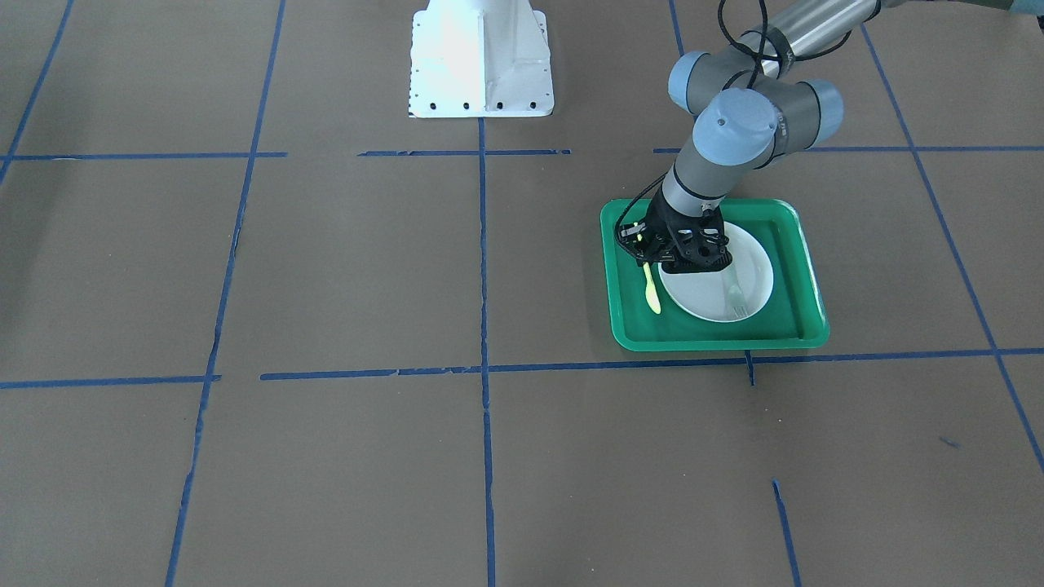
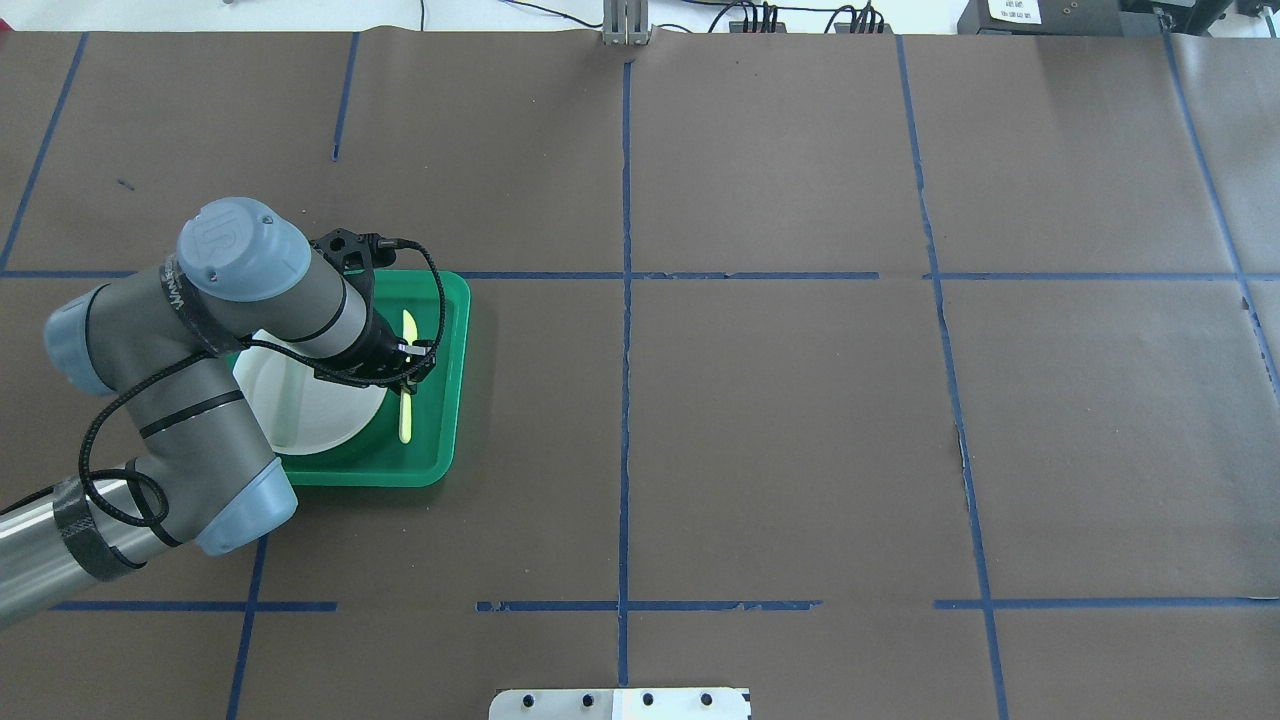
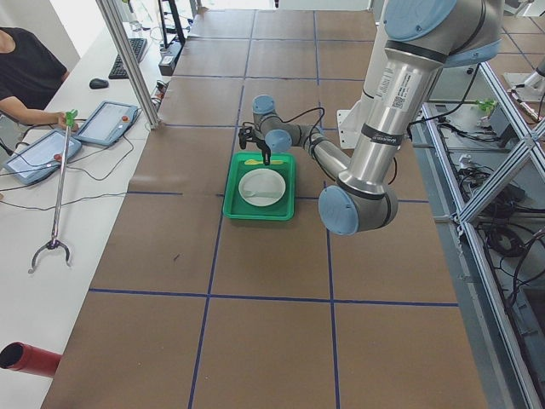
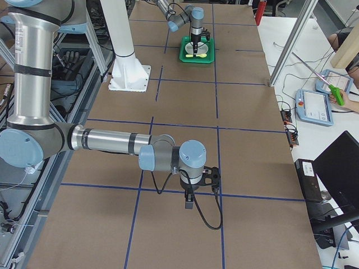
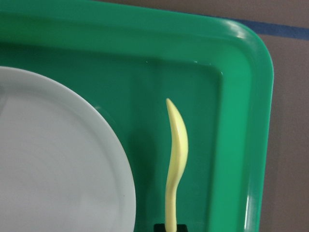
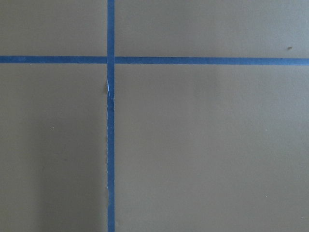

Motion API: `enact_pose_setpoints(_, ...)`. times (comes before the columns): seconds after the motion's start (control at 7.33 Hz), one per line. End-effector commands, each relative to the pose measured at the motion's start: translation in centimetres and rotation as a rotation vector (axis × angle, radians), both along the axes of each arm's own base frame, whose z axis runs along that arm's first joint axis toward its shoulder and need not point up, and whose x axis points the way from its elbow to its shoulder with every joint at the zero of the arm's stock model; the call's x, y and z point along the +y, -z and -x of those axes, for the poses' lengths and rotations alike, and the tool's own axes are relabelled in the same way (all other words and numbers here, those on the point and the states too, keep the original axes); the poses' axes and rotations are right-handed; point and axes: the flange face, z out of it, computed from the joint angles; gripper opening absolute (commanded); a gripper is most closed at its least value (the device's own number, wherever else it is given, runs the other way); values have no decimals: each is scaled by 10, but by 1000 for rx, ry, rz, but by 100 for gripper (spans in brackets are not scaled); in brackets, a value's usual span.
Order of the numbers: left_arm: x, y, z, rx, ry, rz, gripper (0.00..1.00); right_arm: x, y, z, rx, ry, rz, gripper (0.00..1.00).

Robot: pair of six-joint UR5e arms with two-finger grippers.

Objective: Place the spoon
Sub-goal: 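Carry the spoon off the plate and lower it onto the green tray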

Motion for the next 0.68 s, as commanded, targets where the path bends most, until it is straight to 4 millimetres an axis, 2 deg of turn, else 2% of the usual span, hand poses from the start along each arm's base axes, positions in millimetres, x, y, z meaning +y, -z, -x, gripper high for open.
enact_pose_setpoints(0.0,0,0,0,1,-4,-4,46,0,0,0,0,0,0,100)
enact_pose_setpoints(0.14,0,1,0,2,-2,-4,50,0,0,0,0,1,-1,100)
enact_pose_setpoints(0.41,2,6,3,11,-4,-7,50,0,0,0,0,1,-1,100)
enact_pose_setpoints(0.55,5,17,8,26,-3,-20,50,0,0,0,0,0,0,100)
